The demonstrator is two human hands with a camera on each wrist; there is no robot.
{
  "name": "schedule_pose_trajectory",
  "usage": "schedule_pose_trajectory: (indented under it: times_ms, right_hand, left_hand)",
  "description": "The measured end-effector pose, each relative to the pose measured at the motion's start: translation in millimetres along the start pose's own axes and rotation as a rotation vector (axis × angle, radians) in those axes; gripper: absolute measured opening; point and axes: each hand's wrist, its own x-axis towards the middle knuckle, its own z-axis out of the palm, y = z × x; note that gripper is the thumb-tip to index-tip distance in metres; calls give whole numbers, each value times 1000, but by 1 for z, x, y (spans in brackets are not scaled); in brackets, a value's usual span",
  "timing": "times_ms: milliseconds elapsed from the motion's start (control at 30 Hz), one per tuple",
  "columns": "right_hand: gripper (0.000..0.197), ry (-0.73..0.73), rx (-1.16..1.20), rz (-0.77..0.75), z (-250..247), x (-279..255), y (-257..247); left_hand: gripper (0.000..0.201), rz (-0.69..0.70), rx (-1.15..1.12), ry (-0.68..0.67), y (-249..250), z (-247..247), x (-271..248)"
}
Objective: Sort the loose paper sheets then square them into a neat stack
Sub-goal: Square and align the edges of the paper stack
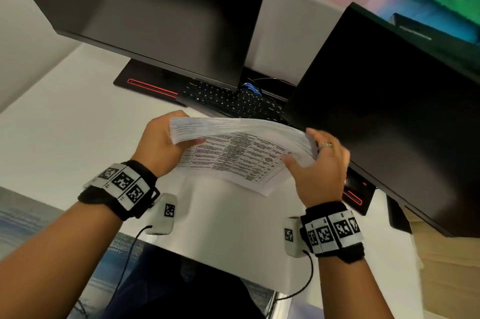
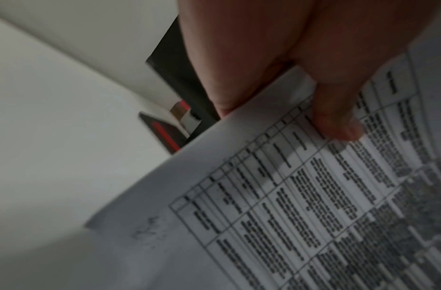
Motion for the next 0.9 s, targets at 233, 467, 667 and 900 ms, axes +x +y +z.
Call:
schedule_pose_trajectory:
  times_ms: [233,467,667,900]
  right_hand:
    - [41,-237,110,-401,10,8,-76]
    - [24,-172,709,-166,2,10,-57]
    - [32,-215,954,26,10,7,-45]
    - [35,-51,952,28,24,-9,-44]
  left_hand:
    - [11,447,458,-72,105,-35,19]
    - [104,387,242,351,70,-67,10]
    - [94,-145,-584,-160,28,-38,2]
    - [25,-64,-253,171,33,-4,-8]
